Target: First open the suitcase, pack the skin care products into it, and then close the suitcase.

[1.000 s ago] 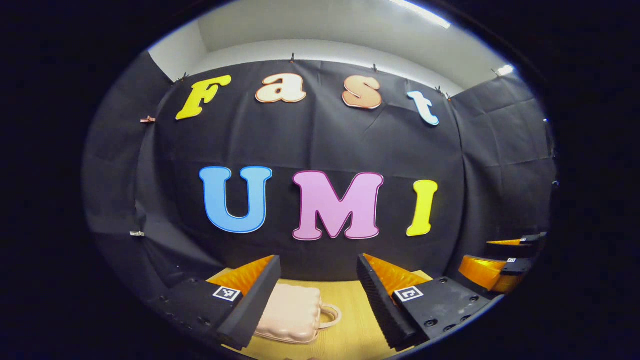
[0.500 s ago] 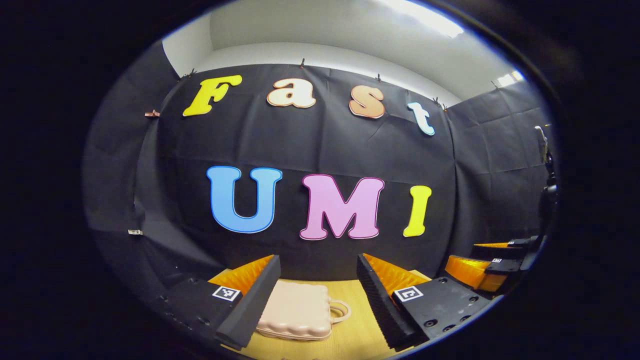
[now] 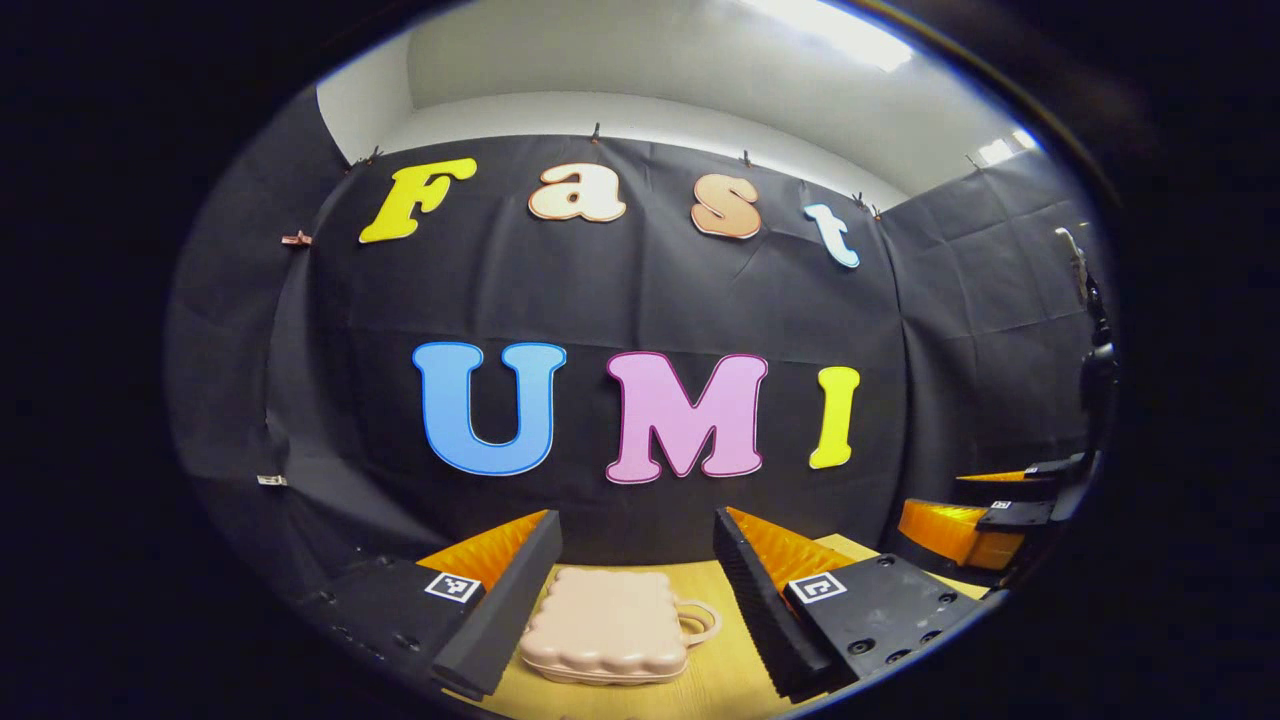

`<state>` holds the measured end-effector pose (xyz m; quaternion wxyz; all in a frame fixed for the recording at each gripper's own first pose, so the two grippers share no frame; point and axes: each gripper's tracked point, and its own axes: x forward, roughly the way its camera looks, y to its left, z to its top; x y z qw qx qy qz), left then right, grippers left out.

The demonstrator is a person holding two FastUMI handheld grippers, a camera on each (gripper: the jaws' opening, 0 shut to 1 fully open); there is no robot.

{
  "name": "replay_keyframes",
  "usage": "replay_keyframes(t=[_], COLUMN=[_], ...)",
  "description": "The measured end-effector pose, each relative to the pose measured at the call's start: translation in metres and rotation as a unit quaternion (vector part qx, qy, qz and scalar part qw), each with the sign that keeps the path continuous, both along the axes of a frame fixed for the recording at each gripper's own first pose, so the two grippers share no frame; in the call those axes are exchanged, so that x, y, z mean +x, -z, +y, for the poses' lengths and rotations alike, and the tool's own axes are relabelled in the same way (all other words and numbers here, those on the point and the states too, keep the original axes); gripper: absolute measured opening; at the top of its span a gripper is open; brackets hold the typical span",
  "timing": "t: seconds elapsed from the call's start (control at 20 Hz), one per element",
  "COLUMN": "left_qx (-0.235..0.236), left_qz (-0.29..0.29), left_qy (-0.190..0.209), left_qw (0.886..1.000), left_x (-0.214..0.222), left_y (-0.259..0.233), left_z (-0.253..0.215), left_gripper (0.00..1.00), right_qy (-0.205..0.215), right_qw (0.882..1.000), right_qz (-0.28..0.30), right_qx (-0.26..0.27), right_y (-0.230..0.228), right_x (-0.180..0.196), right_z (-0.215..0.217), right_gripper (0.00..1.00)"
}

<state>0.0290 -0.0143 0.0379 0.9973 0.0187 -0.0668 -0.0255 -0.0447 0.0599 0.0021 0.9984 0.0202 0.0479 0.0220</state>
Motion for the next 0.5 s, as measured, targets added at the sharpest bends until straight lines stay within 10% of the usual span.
replay_keyframes(t=[0.5], left_qx=[0.002], left_qz=[0.021], left_qy=[0.023], left_qw=[1.000], left_x=[0.007], left_y=[0.019], left_z=[-0.007], left_gripper=[0.96], right_qy=[0.026], right_qw=[1.000], right_qz=[-0.004], right_qx=[0.001], right_y=[0.000], right_x=[-0.005], right_z=[-0.005], right_gripper=[0.97])
